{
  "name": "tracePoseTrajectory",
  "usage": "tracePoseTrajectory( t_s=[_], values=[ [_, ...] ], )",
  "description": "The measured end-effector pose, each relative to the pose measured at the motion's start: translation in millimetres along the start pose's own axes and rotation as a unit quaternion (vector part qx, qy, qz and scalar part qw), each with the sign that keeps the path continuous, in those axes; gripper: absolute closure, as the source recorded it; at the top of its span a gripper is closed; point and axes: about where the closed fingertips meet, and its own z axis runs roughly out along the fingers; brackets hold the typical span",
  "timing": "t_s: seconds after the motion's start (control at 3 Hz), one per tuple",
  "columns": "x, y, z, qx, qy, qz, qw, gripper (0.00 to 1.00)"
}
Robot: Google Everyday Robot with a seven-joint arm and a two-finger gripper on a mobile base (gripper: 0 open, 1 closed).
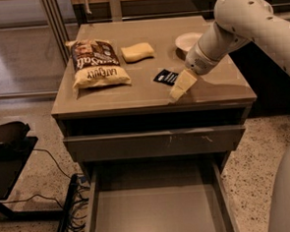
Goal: Place rxbar blueberry into middle drawer
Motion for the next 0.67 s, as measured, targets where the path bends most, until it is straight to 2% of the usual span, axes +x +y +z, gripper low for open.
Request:
tracePoseTrajectory(
  t_s=[0.33,0.67],
  values=[
    [0.0,0.0,0.0,0.000,0.000,0.000,1.0000,0.18],
    [0.0,0.0,0.1,0.000,0.000,0.000,1.0000,0.42]
  ],
)
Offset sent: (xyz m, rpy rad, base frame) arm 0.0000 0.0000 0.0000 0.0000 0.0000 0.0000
